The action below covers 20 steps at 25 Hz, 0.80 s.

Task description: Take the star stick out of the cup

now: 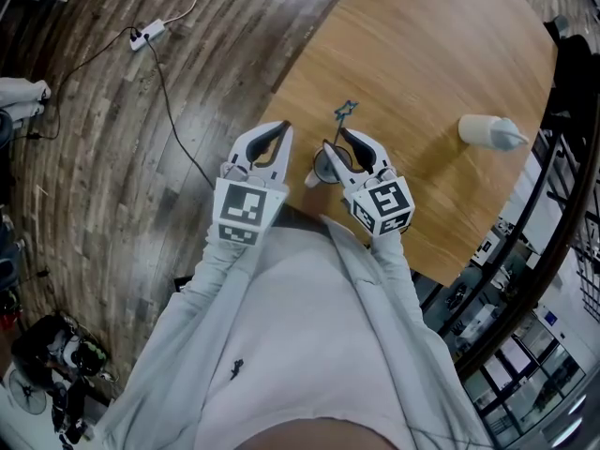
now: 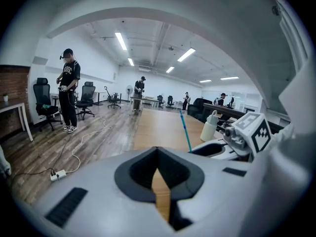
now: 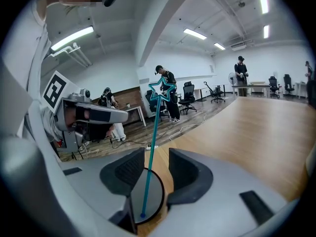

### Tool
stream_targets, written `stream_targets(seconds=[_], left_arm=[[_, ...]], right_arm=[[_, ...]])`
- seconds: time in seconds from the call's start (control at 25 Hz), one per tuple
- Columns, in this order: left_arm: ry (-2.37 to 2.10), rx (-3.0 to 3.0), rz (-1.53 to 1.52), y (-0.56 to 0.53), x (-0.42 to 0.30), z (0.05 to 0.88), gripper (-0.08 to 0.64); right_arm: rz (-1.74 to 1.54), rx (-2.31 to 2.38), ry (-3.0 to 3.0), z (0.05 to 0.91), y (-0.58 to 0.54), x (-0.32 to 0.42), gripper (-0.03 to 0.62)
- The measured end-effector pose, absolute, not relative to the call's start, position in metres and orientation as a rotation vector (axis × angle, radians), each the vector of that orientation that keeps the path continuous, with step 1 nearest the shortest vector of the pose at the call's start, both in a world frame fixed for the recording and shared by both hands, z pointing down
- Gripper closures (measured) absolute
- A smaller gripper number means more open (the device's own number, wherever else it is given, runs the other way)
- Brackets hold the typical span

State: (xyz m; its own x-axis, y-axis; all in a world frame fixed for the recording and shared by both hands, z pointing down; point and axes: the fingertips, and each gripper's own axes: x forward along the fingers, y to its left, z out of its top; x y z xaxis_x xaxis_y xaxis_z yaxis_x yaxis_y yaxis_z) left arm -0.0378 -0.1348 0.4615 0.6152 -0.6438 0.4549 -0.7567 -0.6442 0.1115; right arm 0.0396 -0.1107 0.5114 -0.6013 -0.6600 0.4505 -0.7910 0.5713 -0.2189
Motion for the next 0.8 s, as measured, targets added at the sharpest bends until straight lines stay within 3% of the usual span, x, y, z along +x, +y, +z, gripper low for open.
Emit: stream_targets(seconds=[0.52, 0.8], left_arm=[[-1.156, 2.529, 0.559, -0.1340, -0.0430, 0.4663, 0.540], [-1.153, 2.533, 0.564, -0.1335, -0.0452, 0.4660, 0.540]], right_arm=[[0.584, 1.198, -2.490, 0.5108, -0.1130, 0.0399, 0.451], [0.562, 1.186, -2.487, 0.5109, -0.1108, 0.0380, 0.529]])
